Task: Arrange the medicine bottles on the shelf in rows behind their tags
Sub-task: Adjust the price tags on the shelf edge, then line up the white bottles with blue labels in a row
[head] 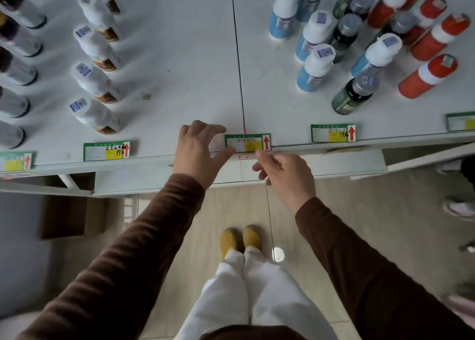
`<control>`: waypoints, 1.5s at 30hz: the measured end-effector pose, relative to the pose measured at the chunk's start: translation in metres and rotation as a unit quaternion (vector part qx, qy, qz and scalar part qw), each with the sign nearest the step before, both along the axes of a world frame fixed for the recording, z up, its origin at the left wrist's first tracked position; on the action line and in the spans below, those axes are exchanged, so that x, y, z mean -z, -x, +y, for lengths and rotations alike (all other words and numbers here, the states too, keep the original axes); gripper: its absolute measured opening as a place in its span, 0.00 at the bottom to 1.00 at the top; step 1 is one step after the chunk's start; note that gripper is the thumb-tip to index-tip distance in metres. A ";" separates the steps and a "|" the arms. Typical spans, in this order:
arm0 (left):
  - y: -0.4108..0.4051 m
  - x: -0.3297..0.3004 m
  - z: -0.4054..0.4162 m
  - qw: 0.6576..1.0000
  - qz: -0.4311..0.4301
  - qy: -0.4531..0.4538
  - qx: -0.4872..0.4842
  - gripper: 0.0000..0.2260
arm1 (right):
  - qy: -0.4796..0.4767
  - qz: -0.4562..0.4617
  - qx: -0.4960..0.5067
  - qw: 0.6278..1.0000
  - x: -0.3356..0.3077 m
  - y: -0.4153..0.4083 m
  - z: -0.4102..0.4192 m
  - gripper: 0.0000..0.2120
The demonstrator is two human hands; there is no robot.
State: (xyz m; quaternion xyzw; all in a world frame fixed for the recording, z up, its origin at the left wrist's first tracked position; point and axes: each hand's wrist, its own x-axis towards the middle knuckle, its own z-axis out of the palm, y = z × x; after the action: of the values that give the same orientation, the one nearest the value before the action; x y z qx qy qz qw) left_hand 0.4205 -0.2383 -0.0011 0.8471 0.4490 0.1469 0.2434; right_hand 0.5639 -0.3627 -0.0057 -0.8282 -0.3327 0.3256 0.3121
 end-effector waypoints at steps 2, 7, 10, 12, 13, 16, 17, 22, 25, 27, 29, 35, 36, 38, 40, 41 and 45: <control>-0.002 0.011 -0.003 1.000 -0.014 -0.007 -0.022 0.17 | 0.017 0.041 0.019 0.999 0.012 0.004 -0.002 0.27; -0.004 0.030 -0.007 0.996 -0.066 -0.020 -0.053 0.16 | 0.007 0.112 0.067 0.991 0.035 0.007 0.004 0.32; -0.004 0.036 -0.008 0.994 -0.086 -0.030 -0.056 0.15 | -0.005 0.136 0.081 0.987 0.045 0.008 0.007 0.33; -0.003 0.038 -0.008 0.994 -0.088 -0.037 -0.052 0.15 | -0.015 0.138 0.080 0.987 0.051 0.007 0.007 0.33; -0.003 0.039 -0.008 0.994 -0.088 -0.038 -0.051 0.15 | -0.020 0.143 0.081 0.986 0.053 0.007 0.008 0.33; -0.003 0.040 -0.008 0.994 -0.090 -0.039 -0.047 0.15 | -0.034 0.146 0.075 0.986 0.056 0.004 0.009 0.31; -0.003 0.040 -0.008 0.994 -0.090 -0.040 -0.048 0.15 | -0.035 0.143 0.069 0.987 0.057 0.003 0.008 0.31; -0.004 0.041 -0.007 0.993 -0.094 -0.038 -0.055 0.14 | -0.033 0.135 0.043 0.989 0.059 -0.003 0.006 0.30; -0.004 0.042 -0.007 0.993 -0.094 -0.039 -0.053 0.15 | -0.036 0.122 0.031 0.991 0.059 -0.004 0.006 0.30; -0.003 0.042 -0.006 0.993 -0.094 -0.039 -0.053 0.15 | -0.034 0.113 0.029 0.993 0.059 -0.004 0.006 0.30; -0.003 0.043 -0.006 0.994 -0.095 -0.037 -0.050 0.15 | -0.025 0.103 0.027 0.994 0.059 -0.004 0.006 0.31; -0.004 0.037 -0.005 0.996 -0.072 -0.015 -0.049 0.15 | 0.015 0.067 0.007 0.998 0.044 -0.002 0.007 0.32; -0.005 0.034 -0.003 0.997 -0.054 -0.012 -0.045 0.15 | 0.026 0.059 0.000 0.998 0.039 -0.003 0.008 0.32; -0.007 0.024 0.000 0.999 -0.021 -0.004 -0.033 0.15 | 0.055 0.029 -0.013 0.998 0.027 -0.006 0.007 0.30; -0.009 0.012 0.005 1.000 -0.005 0.018 -0.013 0.16 | 0.078 -0.027 -0.025 0.996 0.010 -0.013 0.005 0.31; -0.011 0.005 0.007 1.000 -0.004 0.027 0.001 0.16 | 0.077 -0.054 -0.024 0.995 0.001 -0.018 0.004 0.31; -0.024 -0.024 0.019 0.998 -0.018 0.025 0.050 0.16 | 0.025 -0.184 -0.031 0.982 -0.039 -0.050 0.001 0.26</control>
State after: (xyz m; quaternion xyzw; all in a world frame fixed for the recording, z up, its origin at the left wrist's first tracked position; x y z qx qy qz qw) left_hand 0.4446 -0.2189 0.0224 0.8592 0.4055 0.1390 0.2794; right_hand 0.6137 -0.3615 0.0337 -0.8708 -0.4016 0.1850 0.2148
